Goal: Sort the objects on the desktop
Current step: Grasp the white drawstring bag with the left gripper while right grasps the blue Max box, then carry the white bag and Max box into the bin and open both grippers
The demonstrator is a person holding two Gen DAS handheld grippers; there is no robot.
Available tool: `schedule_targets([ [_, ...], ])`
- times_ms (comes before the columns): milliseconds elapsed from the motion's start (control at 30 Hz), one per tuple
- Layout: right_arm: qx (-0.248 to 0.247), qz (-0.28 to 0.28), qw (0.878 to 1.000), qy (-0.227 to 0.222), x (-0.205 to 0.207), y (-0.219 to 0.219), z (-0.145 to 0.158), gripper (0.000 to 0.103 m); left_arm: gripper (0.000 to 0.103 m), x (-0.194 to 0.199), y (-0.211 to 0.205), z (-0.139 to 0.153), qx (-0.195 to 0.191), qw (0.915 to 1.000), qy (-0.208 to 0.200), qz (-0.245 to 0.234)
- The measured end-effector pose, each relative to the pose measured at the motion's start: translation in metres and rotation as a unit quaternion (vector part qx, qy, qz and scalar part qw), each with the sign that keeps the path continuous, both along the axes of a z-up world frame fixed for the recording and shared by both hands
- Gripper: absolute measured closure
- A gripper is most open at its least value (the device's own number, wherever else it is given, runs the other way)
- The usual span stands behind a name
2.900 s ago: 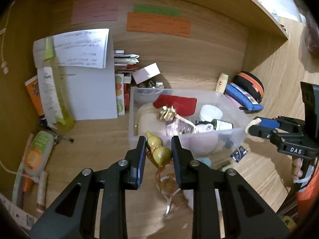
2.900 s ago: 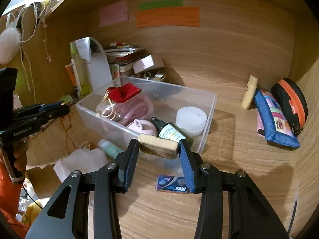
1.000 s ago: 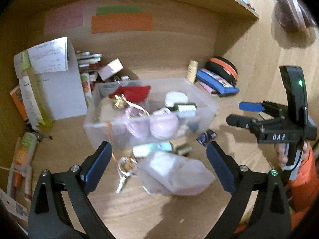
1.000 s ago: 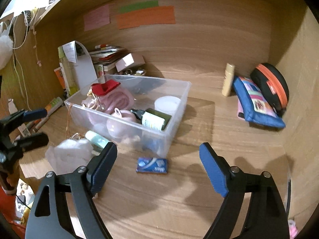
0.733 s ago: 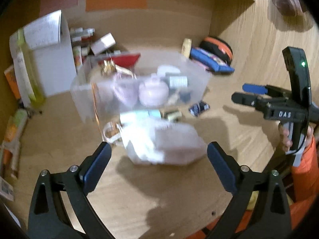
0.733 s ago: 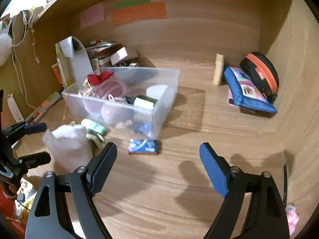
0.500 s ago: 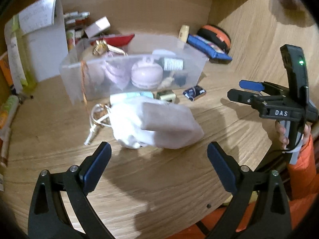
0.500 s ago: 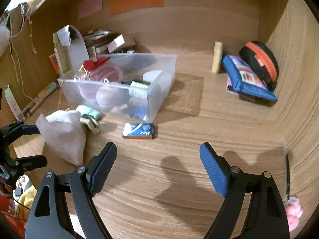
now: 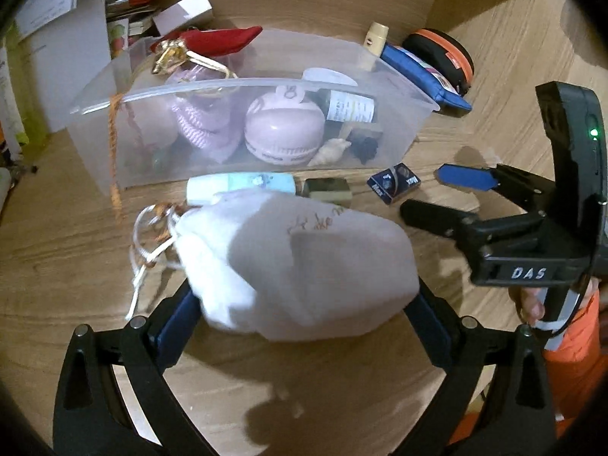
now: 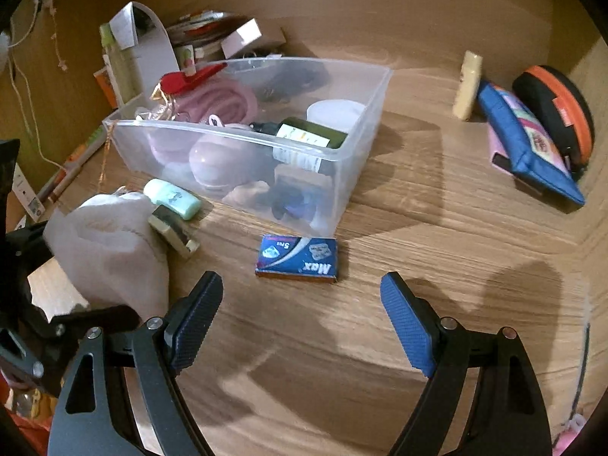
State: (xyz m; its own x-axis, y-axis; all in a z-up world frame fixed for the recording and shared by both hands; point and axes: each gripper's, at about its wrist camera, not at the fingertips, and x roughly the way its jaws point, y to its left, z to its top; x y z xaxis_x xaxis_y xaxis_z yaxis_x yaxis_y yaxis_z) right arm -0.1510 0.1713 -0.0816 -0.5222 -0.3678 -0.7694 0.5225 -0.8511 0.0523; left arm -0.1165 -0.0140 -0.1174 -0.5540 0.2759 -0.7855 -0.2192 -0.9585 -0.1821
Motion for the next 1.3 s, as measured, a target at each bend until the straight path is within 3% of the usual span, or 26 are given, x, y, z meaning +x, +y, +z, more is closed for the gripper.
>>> schedule_targets([
  [300, 0.033, 0.003, 0.999, -0.005, -0.006, -0.014, -0.008, 0.025, 0.003, -0.011, 0.009, -0.001, -0.012, 0.9999, -0.007, -0.010],
  [400, 0.028, -0.001, 1.000, -0.010, -0.009, -0.012, -0.008, 0.032, 0.007, -0.012, 0.004, 0.000, -0.005, 0.9999, -0.007, -0.011],
  [467, 0.028, -0.004, 1.000, -0.010, -0.011, -0.012, -0.008, 0.036, 0.022, -0.009, 0.002, 0.000, -0.002, 0.9999, 0.000, -0.011],
  [600, 0.036, -0.001, 0.999, -0.001, -0.012, -0.016, -0.008, 0.057, 0.026, -0.005, -0.007, 0.001, 0.024, 0.9996, 0.003, -0.013],
  [867, 0.023, 0.022, 0.999, 0.003, 0.002, -0.018, -0.003, 0.057, 0.026, 0.010, -0.019, 0.005, 0.000, 0.9993, 0.038, 0.005],
  [1300, -0.035, 0.024, 0.998, 0.046, 0.032, -0.004, 0.043, 0.057, 0.026, 0.016, -0.058, 0.043, 0.036, 0.9943, 0.088, 0.049],
])
